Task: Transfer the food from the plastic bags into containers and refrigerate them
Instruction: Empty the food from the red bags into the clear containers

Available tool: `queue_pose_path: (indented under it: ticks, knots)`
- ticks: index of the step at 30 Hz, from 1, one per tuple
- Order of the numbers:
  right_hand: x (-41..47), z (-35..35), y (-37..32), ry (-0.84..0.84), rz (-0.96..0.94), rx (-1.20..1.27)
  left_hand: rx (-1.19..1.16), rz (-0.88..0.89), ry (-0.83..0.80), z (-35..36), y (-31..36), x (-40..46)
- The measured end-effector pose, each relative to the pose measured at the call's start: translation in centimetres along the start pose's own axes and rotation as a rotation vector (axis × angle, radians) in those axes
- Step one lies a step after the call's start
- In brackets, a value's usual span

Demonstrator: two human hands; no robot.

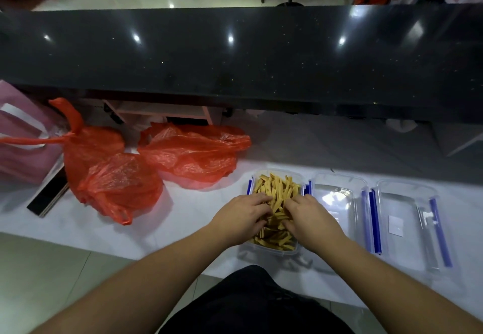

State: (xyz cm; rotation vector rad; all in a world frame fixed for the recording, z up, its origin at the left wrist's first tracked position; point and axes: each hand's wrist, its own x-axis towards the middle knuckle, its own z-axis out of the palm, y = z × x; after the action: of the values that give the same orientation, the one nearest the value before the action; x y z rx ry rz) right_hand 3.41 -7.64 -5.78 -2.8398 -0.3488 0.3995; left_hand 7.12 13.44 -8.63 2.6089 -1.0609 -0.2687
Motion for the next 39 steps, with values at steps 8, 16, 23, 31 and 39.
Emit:
queue_pose_path:
  ticks: [8,16,23,31,39]
  knots:
    - [1.3,-1.7,0.3,0.057,-0.002,0.075,-0.016,-0.158,0.021,-2.3,1.1,-1.6]
    - [5.4,-4.1,-5.2,0.085,-0.126,0.1,0.026,-0.438,0.159,-5.8,-0.9,-6.5]
    - [10.0,-6.0,-13.7,0.14,-0.252,0.073,0.089,-0.503,0.384,-12.3,-6.6,-10.5]
    - [15.4,-6.0,-25.7,0.134,-0.336,0.081,-0.037,-0.717,0.566,-17.2,-15.7,-18.6]
    - [19.8,-4.0,-35.9,0.037,-0.485,-0.009,-0.207,-0.983,0.445,-15.1,-22.5,-26.6]
